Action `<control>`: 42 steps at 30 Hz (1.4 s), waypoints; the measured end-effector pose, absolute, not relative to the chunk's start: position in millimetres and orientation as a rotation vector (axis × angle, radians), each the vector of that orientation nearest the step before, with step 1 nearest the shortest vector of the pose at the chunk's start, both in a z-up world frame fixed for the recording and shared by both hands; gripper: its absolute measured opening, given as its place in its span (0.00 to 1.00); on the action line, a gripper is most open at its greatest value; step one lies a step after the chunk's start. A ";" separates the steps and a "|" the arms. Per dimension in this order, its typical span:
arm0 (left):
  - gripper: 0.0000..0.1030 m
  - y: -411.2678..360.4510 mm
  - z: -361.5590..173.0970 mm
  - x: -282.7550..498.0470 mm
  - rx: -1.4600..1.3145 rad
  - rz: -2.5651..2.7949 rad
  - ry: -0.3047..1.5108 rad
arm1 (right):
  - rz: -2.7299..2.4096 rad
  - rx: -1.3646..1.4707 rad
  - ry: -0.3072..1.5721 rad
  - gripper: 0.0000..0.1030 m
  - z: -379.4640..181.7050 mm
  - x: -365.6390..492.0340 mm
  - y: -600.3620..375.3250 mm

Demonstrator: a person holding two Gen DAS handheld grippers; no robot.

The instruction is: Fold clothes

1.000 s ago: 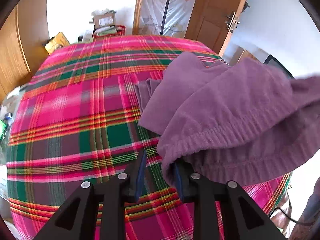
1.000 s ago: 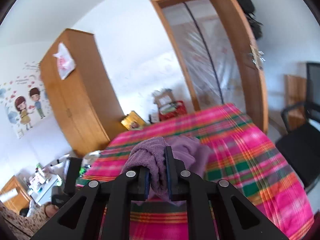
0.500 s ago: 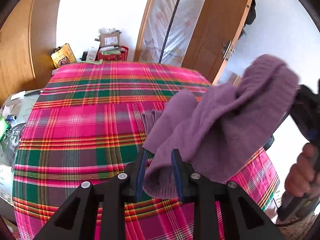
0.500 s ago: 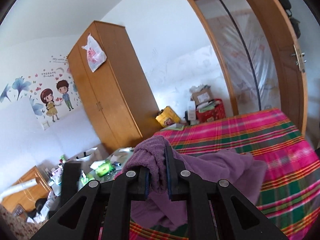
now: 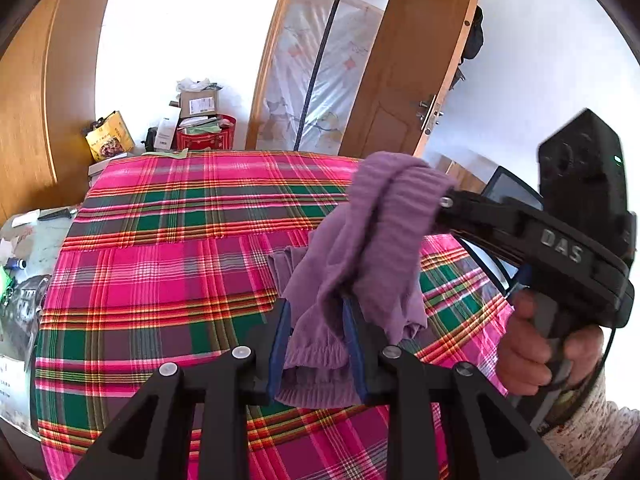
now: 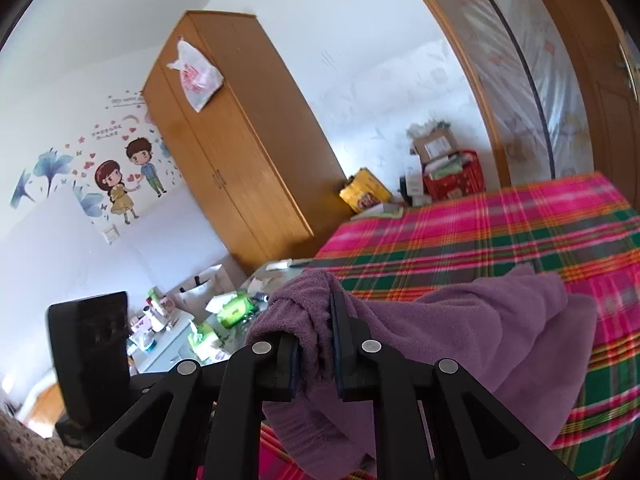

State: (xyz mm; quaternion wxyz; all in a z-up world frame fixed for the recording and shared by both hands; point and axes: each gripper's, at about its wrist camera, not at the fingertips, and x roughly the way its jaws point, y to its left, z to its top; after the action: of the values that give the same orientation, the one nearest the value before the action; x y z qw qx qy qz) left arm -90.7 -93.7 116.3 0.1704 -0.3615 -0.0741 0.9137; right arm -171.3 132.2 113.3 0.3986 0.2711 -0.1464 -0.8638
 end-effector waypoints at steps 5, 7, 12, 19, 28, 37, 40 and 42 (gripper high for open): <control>0.27 -104.1 113.7 -94.4 -1.052 2.563 -0.290 | -2.177 0.714 -0.356 0.13 107.1 -175.2 121.7; 0.28 -109.3 115.7 -87.8 -0.991 2.540 -0.308 | -2.187 0.721 -0.343 0.13 104.3 -178.2 118.4; 0.32 -104.2 113.0 -81.5 -0.970 2.545 -0.248 | -2.195 0.777 -0.349 0.13 94.9 -189.1 113.8; 0.32 -105.2 98.6 -103.4 -1.052 2.588 -0.236 | -2.144 0.792 -0.276 0.13 89.0 -183.5 103.2; 0.31 -103.5 89.2 -120.7 -0.995 2.513 -0.269 | -2.053 0.803 -0.303 0.14 88.3 -181.3 109.6; 0.08 -109.0 90.3 -130.1 -0.938 2.522 -0.325 | -2.047 0.844 -0.344 0.17 82.1 -190.5 113.7; 0.08 -126.0 95.9 -133.0 -0.897 2.588 -0.388 | -2.067 0.849 -0.326 0.27 80.6 -187.0 121.4; 0.08 -136.1 98.2 -136.3 -0.901 2.622 -0.416 | -2.100 0.855 -0.329 0.34 79.1 -183.1 128.0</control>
State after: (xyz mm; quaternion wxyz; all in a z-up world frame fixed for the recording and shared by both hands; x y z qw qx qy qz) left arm -136.3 -136.1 98.2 0.1683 -0.3168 -0.1462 0.9219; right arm -183.1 128.0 79.1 0.4124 0.3400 -0.1309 -0.8350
